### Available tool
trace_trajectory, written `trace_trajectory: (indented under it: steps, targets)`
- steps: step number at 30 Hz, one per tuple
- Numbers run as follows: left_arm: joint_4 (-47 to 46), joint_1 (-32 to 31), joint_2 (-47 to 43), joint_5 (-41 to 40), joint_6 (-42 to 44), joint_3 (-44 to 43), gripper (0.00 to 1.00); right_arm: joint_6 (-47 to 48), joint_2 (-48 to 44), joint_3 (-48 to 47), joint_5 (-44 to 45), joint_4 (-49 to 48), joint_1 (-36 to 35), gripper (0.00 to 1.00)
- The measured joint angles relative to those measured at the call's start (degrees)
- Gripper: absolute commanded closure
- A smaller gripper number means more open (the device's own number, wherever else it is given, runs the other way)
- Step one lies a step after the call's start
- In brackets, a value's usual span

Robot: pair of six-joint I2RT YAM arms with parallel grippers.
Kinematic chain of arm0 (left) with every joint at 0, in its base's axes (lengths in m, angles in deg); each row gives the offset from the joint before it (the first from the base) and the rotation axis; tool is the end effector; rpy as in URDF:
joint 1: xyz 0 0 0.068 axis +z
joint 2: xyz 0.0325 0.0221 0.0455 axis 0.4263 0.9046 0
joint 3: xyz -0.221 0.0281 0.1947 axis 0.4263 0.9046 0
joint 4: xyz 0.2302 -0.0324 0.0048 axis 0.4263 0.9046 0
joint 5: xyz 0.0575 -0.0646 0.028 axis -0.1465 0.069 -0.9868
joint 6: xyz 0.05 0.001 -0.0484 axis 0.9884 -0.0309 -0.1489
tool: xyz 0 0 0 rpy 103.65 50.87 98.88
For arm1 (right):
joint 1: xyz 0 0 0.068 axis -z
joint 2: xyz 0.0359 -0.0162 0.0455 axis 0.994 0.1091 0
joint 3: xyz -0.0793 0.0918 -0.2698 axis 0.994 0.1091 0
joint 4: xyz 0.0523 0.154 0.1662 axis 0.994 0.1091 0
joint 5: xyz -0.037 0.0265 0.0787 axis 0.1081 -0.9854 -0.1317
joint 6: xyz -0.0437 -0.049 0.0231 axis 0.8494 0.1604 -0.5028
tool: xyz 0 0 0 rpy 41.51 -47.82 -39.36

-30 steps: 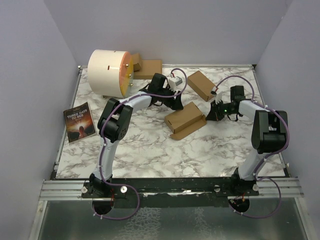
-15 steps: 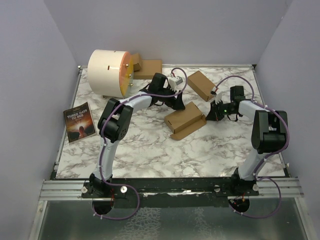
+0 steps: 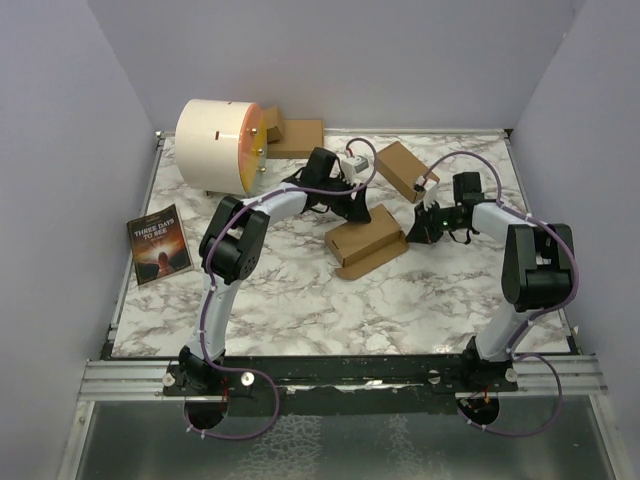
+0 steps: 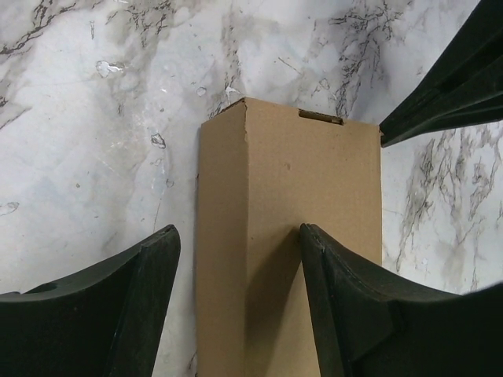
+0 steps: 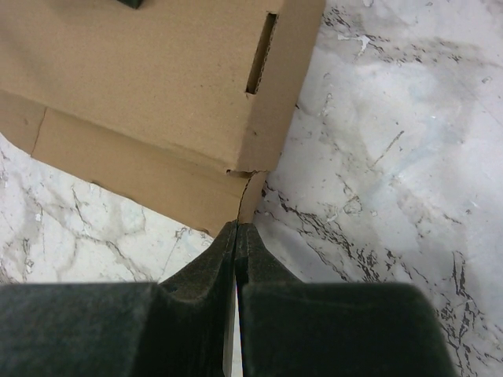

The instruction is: Fold the paper box

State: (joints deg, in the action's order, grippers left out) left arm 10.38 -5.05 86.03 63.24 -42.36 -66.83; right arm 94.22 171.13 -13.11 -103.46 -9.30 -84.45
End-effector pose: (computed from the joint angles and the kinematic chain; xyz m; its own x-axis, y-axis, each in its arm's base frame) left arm 0.4151 -0.2847 0.1963 -0.6474 0.2589 -0.7168 0.7382 0.4470 -0.5052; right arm 0.3216 0.0433 0.1914 -0.6915 -0.3294 -0.6429 -0.6655 0.6366 0.3898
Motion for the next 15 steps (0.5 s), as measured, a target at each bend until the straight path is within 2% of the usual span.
trace_trajectory:
  steps: [15]
  targets:
    - [1.92, -0.09, 0.52, -0.02, 0.68, -1.86, 0.4, 0.94, -1.88, 0.9, 2.36, -0.35, -2.36, 0.98]
